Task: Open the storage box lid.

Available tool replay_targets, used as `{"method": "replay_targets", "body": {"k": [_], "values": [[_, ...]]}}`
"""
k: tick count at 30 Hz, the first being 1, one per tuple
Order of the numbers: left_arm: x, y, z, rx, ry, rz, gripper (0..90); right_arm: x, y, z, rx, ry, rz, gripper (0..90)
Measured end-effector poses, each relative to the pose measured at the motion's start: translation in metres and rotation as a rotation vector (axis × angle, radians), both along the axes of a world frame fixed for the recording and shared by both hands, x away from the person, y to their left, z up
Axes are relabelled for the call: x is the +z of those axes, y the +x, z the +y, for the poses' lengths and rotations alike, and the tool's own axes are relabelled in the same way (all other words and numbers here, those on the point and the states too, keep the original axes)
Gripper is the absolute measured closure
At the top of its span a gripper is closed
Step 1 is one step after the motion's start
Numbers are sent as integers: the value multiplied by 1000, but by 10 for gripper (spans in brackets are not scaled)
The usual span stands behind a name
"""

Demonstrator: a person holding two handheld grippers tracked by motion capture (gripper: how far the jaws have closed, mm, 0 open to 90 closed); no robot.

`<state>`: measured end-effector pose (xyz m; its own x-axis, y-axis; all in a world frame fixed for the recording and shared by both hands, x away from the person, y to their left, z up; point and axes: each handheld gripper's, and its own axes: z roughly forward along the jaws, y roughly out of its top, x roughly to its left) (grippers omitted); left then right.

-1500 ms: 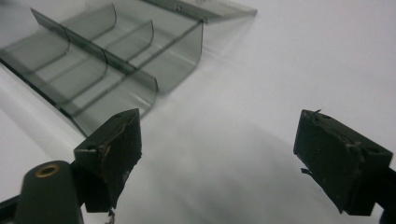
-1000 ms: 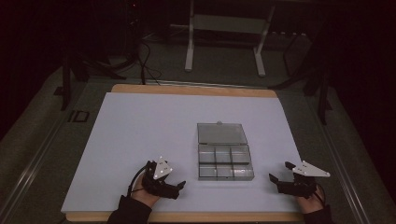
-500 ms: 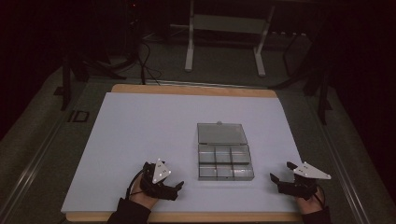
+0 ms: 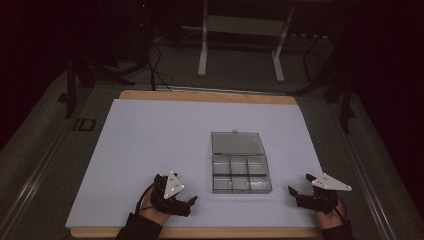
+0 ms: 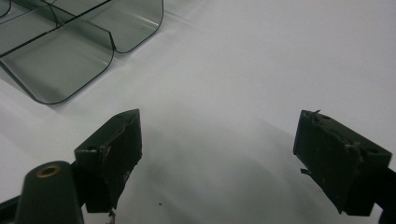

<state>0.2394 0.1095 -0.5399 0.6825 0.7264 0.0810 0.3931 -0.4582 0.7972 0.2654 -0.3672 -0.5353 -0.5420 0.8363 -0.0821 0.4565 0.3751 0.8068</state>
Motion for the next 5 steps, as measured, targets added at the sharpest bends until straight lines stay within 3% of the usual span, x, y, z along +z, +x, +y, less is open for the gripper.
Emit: {"method": "replay_targets", "body": {"k": [5], "values": [[0,0,0,-3,3,-1,29,0,0,-2,-8,15,5,153]]}}
